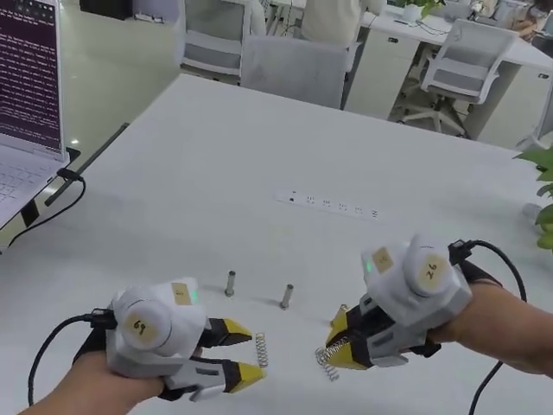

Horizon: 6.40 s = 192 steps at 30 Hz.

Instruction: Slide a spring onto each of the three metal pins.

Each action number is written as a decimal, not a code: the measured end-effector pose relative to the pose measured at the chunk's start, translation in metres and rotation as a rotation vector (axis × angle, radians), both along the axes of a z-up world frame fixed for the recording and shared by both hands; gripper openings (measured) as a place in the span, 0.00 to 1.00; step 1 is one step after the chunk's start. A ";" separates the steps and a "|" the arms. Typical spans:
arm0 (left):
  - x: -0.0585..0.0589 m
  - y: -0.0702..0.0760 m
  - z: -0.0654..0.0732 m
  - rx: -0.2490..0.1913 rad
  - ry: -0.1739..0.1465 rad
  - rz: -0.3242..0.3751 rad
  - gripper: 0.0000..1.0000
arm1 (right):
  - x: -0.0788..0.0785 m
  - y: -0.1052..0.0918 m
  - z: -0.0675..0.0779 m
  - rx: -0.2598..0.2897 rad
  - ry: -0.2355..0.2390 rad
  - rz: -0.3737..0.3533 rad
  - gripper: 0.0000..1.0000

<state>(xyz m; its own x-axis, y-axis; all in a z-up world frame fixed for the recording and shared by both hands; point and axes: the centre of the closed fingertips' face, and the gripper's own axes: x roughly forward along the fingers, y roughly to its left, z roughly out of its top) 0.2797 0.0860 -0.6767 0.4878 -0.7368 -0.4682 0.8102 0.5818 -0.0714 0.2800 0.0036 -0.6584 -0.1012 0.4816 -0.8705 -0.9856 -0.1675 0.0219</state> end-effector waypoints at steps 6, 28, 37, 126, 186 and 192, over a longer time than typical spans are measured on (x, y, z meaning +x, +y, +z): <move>0.004 0.023 -0.004 0.004 0.014 0.065 0.27 | 0.004 -0.001 -0.004 -0.002 0.005 -0.017 0.08; 0.003 0.101 -0.013 0.032 0.045 0.253 0.44 | 0.035 0.014 -0.022 -0.021 0.010 -0.083 0.08; 0.003 0.118 -0.012 0.019 0.051 0.303 0.47 | 0.055 0.038 -0.025 0.001 0.022 -0.113 0.08; -0.011 0.145 -0.026 -0.005 0.124 0.390 0.53 | 0.153 0.157 -0.087 -0.120 -0.040 0.016 0.09; -0.009 0.142 -0.029 -0.008 0.133 0.384 0.53 | 0.153 0.168 -0.129 -0.253 -0.073 0.115 0.11; -0.008 0.141 -0.028 -0.007 0.130 0.378 0.53 | 0.151 0.165 -0.123 -0.250 -0.080 0.111 0.15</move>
